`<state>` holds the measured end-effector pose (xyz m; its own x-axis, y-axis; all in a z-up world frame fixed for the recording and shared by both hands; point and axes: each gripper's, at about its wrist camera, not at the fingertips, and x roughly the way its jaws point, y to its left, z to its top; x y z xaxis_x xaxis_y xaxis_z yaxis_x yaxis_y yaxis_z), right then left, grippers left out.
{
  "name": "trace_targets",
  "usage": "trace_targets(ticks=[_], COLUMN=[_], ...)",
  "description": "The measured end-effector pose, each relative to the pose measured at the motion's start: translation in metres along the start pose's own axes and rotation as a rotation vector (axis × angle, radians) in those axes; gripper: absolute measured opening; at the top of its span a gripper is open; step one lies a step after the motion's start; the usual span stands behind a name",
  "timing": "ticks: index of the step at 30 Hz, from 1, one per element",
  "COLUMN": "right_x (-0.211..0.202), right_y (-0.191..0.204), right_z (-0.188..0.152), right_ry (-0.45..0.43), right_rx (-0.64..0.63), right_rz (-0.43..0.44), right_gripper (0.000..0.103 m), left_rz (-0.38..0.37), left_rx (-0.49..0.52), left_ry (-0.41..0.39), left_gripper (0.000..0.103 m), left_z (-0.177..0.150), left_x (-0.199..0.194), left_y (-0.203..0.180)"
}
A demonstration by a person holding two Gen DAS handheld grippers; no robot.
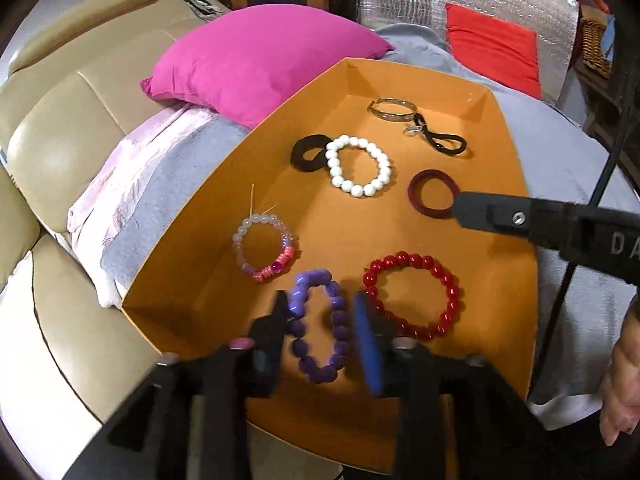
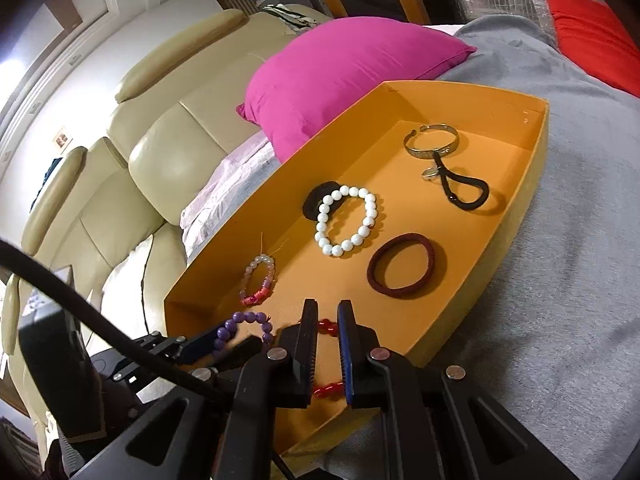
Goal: Organize jewelry
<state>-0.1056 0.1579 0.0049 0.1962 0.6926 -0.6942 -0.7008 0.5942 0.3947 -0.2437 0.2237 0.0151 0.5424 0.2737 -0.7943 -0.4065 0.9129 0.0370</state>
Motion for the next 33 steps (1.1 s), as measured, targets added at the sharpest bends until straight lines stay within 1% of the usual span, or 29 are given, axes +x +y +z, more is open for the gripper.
trace_targets(ticks=[3, 5, 7, 8, 11, 13, 17, 18, 19, 20, 22, 25, 27, 29, 31, 33], right_x=[-0.003, -0.005, -0.008, -0.009, -0.014, -0.019, -0.031, -0.035, -0.039, -0.044, -0.053, -0.070, -0.081, -0.096, -0.112, -0.131], right_y=[-0.003, -0.005, -0.006, -0.007, -0.010, -0.012, -0.017, -0.019, -0.021, -0.022, -0.023, -0.022, -0.018, -0.010, -0.003, 0.003], right_z=[0.001, 0.002, 0.003, 0.004, 0.004, 0.005, 0.007, 0.008, 0.008, 0.008, 0.009, 0.006, 0.003, 0.001, -0.004, -0.010], right_ry=[-0.003, -0.006, -0.007, -0.010, -0.024, -0.036, -0.072, -0.083, -0.093, -0.106, -0.130, -0.164, -0.184, -0.204, -0.236, -0.268], right_rx=[0.011, 0.017, 0.019, 0.022, 0.024, 0.026, 0.041, 0.045, 0.049, 0.051, 0.043, 0.019, -0.008, -0.049, -0.083, -0.093], right_rz=[-0.002, -0.003, -0.008, -0.004, -0.009, -0.020, -0.016, -0.015, -0.023, -0.035, -0.052, -0.087, -0.132, -0.195, -0.243, -0.270], right_gripper=[0.012, 0.012, 0.018, 0.019, 0.023, 0.033, 0.039, 0.044, 0.051, 0.053, 0.054, 0.054, 0.057, 0.061, 0.063, 0.066], left_rz=[0.022, 0.042, 0.059, 0.073, 0.101, 0.118, 0.146, 0.149, 0.154, 0.162, 0.181, 0.210, 0.227, 0.238, 0.244, 0.250], left_rx=[0.009, 0.013, 0.017, 0.019, 0.021, 0.023, 0.033, 0.033, 0.032, 0.029, 0.024, 0.010, -0.006, -0.022, -0.026, -0.013], left_ry=[0.005, 0.003, 0.000, 0.000, 0.002, 0.005, 0.003, 0.002, -0.001, -0.007, -0.021, -0.064, -0.093, -0.131, -0.177, -0.215], left_gripper=[0.048, 0.057, 0.061, 0.062, 0.064, 0.064, 0.064, 0.064, 0.064, 0.064, 0.064, 0.065, 0.068, 0.074, 0.077, 0.077], left_z=[0.001, 0.002, 0.003, 0.003, 0.005, 0.006, 0.010, 0.011, 0.012, 0.014, 0.019, 0.027, 0.034, 0.037, 0.039, 0.041], left_x=[0.000, -0.001, -0.001, -0.002, -0.003, -0.003, -0.007, -0.009, -0.012, -0.017, -0.027, -0.049, -0.067, -0.086, -0.104, -0.119], left_y=[0.000, -0.001, -0.001, -0.001, -0.001, -0.002, -0.003, -0.004, -0.004, -0.005, -0.005, -0.007, -0.007, -0.007, -0.009, -0.011])
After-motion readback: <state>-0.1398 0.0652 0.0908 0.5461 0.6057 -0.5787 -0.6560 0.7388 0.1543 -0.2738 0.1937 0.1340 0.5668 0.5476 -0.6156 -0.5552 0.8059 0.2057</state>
